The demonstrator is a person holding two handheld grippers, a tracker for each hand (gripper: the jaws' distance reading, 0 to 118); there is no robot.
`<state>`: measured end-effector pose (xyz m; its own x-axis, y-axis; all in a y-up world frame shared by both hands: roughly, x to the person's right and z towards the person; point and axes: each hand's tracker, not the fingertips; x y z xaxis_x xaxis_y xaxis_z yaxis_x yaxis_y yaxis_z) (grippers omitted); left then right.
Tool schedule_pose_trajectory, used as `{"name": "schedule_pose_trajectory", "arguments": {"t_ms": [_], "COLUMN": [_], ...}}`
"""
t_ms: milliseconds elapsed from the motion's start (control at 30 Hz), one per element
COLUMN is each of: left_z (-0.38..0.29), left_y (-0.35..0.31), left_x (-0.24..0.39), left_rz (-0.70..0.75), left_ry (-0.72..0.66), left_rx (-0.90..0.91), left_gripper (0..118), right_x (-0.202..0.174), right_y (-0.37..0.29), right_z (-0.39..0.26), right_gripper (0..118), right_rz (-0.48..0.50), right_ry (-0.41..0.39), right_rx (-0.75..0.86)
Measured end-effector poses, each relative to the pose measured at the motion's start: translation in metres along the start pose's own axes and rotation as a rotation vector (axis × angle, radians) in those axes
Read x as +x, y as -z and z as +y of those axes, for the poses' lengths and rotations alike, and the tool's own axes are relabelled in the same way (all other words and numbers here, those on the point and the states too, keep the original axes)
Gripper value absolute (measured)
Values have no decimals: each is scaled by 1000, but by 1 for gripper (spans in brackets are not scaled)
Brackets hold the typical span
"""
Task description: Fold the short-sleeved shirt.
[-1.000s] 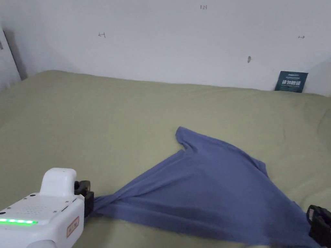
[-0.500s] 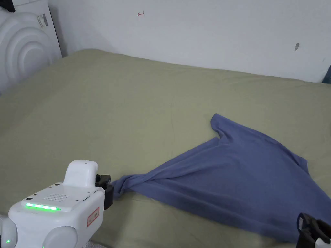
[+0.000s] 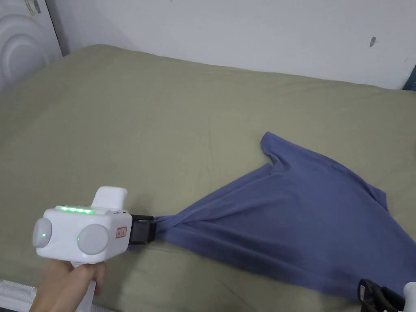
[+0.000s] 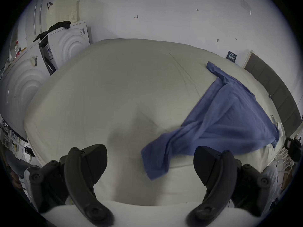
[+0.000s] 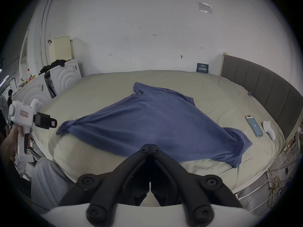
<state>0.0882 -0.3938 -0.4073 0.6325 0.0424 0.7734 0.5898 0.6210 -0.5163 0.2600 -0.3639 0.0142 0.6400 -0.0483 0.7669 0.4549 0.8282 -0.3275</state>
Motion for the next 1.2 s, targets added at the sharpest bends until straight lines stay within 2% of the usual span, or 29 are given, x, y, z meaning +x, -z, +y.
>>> {"name": "schedule_pose_trajectory", "arguments": {"t_ms": [200,267,400,433,467,500,600,767,933,1067,1133,1167,1200], "left_z": [8,6,2,4,4,4,5,6,10,12,14,14,15], "left_y": [34,37,30,31,28,27,24,18,19,19,20,20,21], "left_x": [11,17,25,22,23,26,33,35,32,32,32,32,32], "left_rz": [13,6,-20,-53,-96,-82,-59,-68,-93,-100,-102,-104,-104], "left_ry": [33,39,40,19,-4,7,74,82,61,59,59,55,56], "left_rx": [-107,-113,-116,-116,-109,-109,-89,-74,-70,-70,-70,-69,-69], "left_gripper": [110,106,80,46,27,17,12,12,12,12,12,12,12], "right_x": [8,11,18,20,21,22,29,53,93,108,112,114,116], "right_y": [4,4,7,8,9,11,19,63,161,245,277,292,306], "right_z": [-3,-4,-4,-4,-4,-3,3,32,104,166,190,200,209], "right_gripper": [2,2,2,2,2,2,2,2,2,2,2,6,34], "right_rz": [-14,-18,-27,-28,-30,-31,-36,-61,-81,-95,-92,-88,-81], "right_ry": [18,25,36,37,35,31,22,-20,-32,-102,-100,-95,-85], "right_rx": [-24,-29,-39,-41,-41,-43,-51,-87,-139,-182,-191,-192,-192]}}
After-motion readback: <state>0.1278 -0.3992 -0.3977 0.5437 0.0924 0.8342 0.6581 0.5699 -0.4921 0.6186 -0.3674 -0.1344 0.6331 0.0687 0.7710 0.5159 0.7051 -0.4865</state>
